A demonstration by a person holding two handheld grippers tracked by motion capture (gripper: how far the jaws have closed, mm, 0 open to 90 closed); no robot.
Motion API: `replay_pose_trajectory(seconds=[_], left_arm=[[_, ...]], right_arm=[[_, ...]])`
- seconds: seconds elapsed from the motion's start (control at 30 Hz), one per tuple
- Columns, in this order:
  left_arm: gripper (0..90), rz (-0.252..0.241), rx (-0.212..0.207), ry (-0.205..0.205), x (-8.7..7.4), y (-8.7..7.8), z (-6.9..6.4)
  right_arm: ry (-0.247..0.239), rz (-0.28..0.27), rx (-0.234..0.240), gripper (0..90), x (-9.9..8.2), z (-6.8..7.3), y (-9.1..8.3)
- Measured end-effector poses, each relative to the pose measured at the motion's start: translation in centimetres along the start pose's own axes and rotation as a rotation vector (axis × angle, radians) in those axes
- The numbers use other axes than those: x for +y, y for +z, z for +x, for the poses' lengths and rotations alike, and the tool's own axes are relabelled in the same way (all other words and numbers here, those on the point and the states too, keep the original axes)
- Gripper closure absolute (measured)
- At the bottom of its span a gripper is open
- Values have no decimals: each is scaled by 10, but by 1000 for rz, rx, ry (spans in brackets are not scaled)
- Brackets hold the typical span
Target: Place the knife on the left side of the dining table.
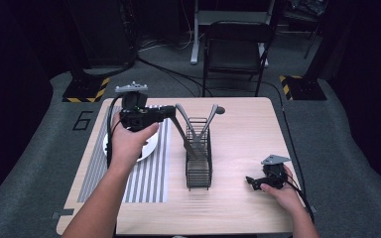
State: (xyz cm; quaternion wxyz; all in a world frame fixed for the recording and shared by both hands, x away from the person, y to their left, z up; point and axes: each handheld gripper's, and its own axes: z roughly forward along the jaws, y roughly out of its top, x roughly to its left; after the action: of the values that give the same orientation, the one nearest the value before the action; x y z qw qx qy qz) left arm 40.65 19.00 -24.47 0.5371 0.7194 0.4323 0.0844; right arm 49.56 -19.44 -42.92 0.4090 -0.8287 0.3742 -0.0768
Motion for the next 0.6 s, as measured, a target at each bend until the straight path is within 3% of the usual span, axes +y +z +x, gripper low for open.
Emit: replay_pose_trajectory(seconds=[0.27,0.6], left_arm=[[831,-50,-3,-91,2,-14,21],[831,-72,-1,-137,0,-24,35]], right_arm=[[1,0,0,0,0,0,0],[1,0,0,0,0,0,0]])
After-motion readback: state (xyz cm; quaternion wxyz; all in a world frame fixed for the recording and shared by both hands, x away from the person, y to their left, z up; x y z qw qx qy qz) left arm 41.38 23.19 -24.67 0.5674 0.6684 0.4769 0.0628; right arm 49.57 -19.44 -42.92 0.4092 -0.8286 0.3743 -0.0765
